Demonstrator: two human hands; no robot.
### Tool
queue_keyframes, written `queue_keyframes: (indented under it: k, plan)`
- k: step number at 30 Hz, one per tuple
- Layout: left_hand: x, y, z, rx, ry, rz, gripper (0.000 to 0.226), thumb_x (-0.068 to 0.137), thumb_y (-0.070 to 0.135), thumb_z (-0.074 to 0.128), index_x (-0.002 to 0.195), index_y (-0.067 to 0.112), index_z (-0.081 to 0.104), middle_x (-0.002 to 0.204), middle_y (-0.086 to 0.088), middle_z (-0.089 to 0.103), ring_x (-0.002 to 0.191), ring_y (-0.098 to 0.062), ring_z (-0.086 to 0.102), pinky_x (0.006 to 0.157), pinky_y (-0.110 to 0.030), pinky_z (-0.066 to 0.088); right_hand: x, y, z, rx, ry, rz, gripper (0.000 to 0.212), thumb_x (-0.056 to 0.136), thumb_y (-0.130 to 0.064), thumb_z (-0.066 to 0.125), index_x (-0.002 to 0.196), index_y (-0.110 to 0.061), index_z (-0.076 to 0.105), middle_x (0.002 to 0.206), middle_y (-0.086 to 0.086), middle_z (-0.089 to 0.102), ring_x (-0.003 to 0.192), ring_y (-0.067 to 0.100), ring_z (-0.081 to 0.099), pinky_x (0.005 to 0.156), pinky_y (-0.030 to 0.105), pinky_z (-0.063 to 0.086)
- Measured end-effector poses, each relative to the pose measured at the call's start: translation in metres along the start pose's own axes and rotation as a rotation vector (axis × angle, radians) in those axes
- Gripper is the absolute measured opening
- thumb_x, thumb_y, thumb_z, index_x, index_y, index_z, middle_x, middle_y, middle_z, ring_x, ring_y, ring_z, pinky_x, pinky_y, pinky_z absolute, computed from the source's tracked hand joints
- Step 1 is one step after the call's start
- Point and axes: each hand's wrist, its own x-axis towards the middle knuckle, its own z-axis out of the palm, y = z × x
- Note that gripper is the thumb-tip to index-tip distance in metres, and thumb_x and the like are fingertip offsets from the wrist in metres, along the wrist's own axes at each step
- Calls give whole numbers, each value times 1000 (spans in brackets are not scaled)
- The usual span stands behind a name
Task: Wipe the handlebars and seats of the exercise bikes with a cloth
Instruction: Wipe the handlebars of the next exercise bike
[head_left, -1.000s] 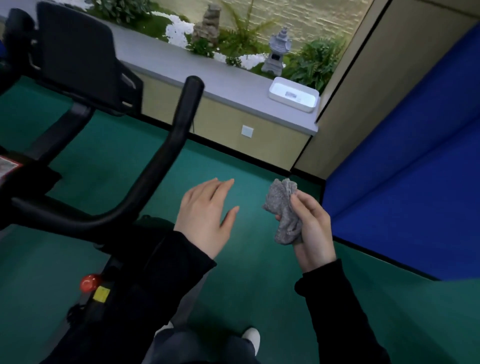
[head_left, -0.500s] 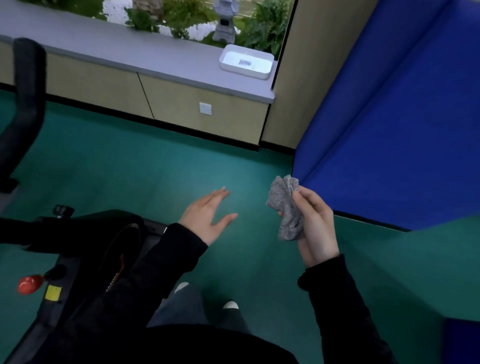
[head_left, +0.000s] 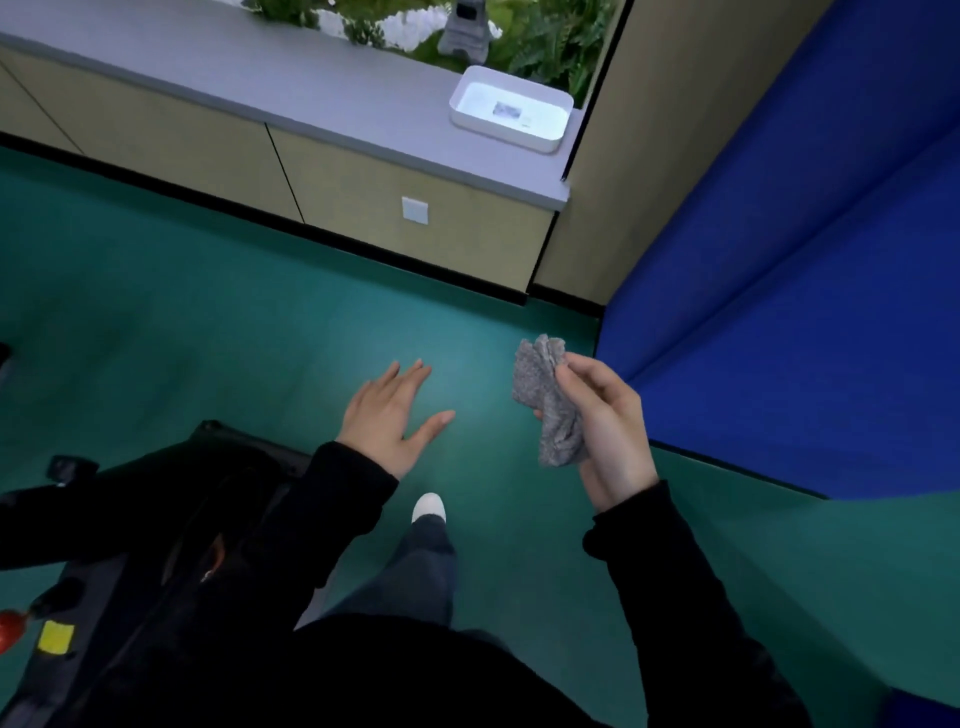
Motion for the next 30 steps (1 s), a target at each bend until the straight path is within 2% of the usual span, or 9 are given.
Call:
queue_keyframes:
  k: [3,8,12,15,19,22,28,30]
  plan:
    - [45,-3,-12,-5,-1,-32,60,94,42,47,145,14,30,153,-3,29,144,-19,15,116,-34,13,39,-18,26,-53,-50,-4,21,92,-3,55,111,5,60,108,15,61,103,27,56,103,58,40]
    - [101,-8,-37,-34,75,-43,59,93,42,50,142,13,35,149,-5,37,142,-19,22,114,-31,16,97,-39,56,-75,-84,2,23,94,-4,55,113,6,59,114,21,61,105,29,56,103,58,40]
    - [126,-17,-54,-72,135,-117,59,91,40,55,140,12,40,146,-7,42,139,-20,30,113,-34,22,138,-53,78,-85,-136,8,20,94,-4,55,112,4,60,111,17,62,102,26,57,101,55,41]
    - [144,-27,-61,-85,179,-202,58,89,38,59,138,11,43,142,-9,46,136,-22,36,111,-33,24,172,-61,96,-113,-198,17,25,94,-5,55,115,6,60,118,22,62,103,26,58,98,51,44]
    - [173,-33,-67,-118,256,-325,57,88,37,62,136,10,46,137,-10,50,131,-23,41,107,-31,26,224,-71,119,-126,-305,40,12,93,-5,56,102,-8,64,105,12,64,98,23,59,93,45,48]
    - [206,-32,-71,-134,293,-391,54,89,35,61,135,9,47,136,-10,51,129,-23,43,107,-30,27,269,-82,132,-122,-405,52,12,92,-5,57,99,-11,64,102,8,66,97,21,61,84,37,54]
    - [274,-16,-84,-103,367,-464,50,90,34,59,132,8,51,132,-11,55,129,-23,45,107,-34,32,357,-113,154,-191,-549,48,12,92,-5,59,96,-13,66,101,7,68,96,20,63,91,40,50]
    - [288,-15,-91,-69,397,-475,47,89,32,61,128,6,55,130,-11,57,129,-24,47,106,-35,33,379,-119,166,-222,-585,46,11,91,-5,59,97,-12,66,100,8,68,91,17,64,87,36,51]
